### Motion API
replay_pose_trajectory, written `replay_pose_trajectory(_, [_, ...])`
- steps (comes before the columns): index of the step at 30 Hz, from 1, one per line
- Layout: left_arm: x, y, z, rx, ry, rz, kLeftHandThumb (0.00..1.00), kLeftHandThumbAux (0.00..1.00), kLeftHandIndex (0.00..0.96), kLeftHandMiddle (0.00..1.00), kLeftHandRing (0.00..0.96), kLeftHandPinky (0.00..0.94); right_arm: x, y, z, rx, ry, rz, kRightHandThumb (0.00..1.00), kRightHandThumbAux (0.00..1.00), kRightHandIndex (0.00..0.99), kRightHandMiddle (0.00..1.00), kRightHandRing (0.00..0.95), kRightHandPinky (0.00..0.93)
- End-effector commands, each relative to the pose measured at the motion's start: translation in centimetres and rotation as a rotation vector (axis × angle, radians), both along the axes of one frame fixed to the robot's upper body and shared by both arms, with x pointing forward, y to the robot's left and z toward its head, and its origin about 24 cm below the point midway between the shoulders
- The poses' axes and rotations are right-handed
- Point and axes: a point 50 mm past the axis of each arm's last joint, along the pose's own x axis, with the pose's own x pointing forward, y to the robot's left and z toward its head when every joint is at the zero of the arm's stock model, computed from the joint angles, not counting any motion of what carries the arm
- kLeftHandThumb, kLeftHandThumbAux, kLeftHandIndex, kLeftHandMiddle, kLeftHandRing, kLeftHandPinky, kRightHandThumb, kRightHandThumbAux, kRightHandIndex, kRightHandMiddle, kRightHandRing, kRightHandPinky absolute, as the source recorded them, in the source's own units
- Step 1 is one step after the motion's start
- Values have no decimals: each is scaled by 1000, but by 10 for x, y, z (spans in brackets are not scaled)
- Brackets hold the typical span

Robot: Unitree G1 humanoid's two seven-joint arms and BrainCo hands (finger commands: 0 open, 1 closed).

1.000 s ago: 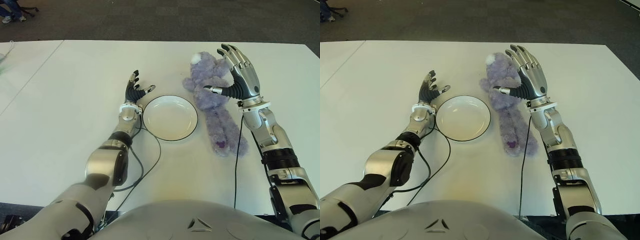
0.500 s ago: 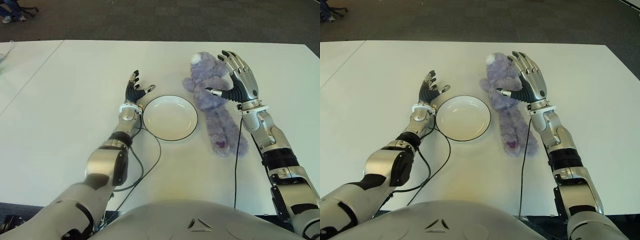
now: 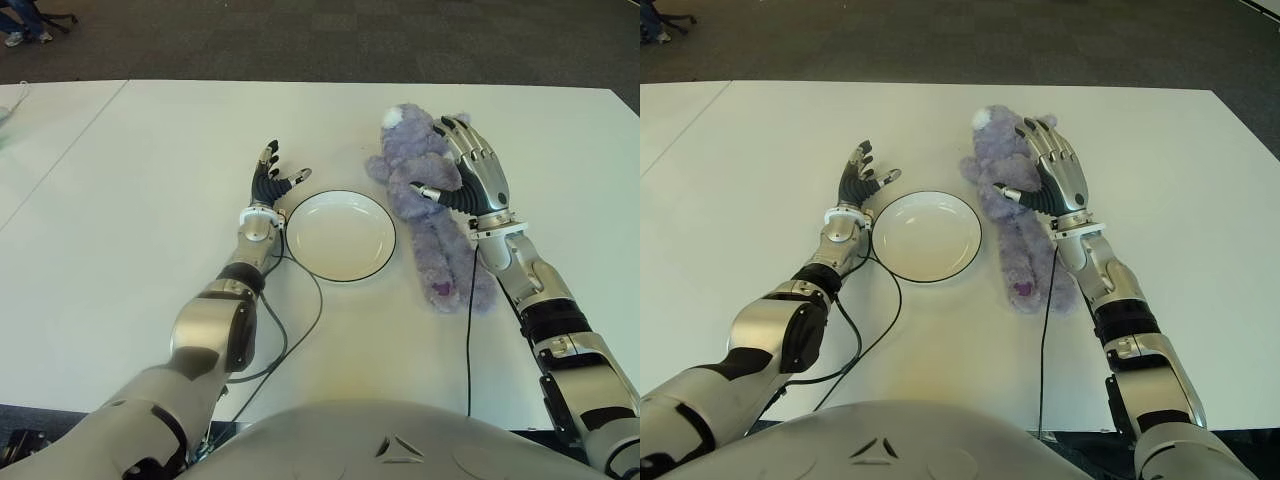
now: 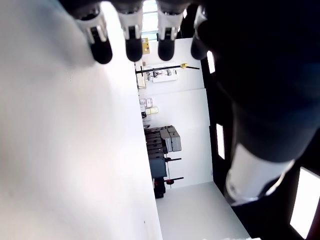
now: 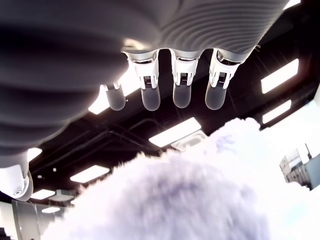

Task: Put the doll into the plate.

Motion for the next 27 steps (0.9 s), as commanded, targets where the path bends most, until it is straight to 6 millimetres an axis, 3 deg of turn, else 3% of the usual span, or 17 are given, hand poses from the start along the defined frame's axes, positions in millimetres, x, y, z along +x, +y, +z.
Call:
replay_pose_trajectory(1, [-70,-6,-82,-21,404,6,0,800,55,59,60,95,-8,2,-26,-13,88,-3,240,461,14,0,0,59])
replay_pose_trajectory(6, [-71,-6,-82,-13,398,6,0,796,53,62,65,101,-13,0,-36,16,136,-6,253,487,10,0,0,106])
replay_pose_trajectory(9, [-71,-7,-82,-11,395,7,0,791,56,65,68,96,-14,0,-39,37,136,-1,292,491,8,0,2,188])
replay_pose_trajectory(16, [-71,-7,-82,-9,390,5,0,776,60,60,65,93,-17,3,-46,61,105,3,345,485,27,0,29,198])
replay_pose_trajectory(20, [-71,-7,-82,-13,395,3,0,767,54,57,59,84,-19,4,-50,74,94,1,384,493,45,0,71,253])
replay_pose_trajectory(27, [-71,-7,-82,-19,398,0,0,768,51,55,57,88,-23,5,-57,78,124,11,378,493,60,0,105,267])
